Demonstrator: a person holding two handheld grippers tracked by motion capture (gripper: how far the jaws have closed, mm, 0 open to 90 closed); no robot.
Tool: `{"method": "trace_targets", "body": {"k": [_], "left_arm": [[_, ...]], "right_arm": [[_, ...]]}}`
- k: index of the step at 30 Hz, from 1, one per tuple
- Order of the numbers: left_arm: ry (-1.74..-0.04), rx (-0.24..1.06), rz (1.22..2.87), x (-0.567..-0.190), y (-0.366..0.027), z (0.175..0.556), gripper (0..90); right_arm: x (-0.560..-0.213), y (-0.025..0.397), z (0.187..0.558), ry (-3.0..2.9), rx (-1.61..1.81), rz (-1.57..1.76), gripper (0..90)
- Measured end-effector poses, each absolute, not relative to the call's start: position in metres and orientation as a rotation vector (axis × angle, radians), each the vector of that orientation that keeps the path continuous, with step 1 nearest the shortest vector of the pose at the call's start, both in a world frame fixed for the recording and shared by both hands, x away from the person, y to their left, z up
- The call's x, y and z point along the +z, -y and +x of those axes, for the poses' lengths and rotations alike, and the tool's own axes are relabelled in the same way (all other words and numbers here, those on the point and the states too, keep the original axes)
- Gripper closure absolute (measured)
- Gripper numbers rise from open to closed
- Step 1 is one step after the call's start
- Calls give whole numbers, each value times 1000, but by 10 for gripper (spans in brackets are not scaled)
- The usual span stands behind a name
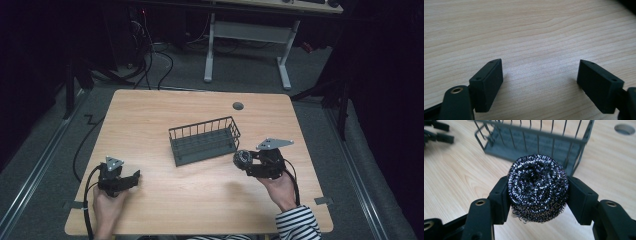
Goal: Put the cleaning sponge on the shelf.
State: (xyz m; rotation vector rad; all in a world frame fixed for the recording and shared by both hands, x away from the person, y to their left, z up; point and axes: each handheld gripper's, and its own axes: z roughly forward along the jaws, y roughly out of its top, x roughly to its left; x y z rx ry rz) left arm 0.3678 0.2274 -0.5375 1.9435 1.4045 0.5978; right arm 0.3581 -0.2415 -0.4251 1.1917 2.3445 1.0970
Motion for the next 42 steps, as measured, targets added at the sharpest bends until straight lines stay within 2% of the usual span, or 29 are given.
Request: {"method": "trace_targets", "body": {"k": [8, 17, 28, 42], "left_arm": [[-1403, 598, 1942, -538, -227, 368, 213], [-1404, 597, 1943, -538, -227, 368, 213], [-1404, 597, 1943, -538, -227, 368, 213], [-1403, 597, 1942, -538, -227, 368, 213]], "right_arm": [[-399, 231, 380, -2344, 1115, 1148, 418], [-387, 213, 407, -2344, 1111, 1127, 418], [-400, 185, 451, -2351, 1005, 1175, 411], [-427, 169, 475, -2374, 948, 1266, 405]]}}
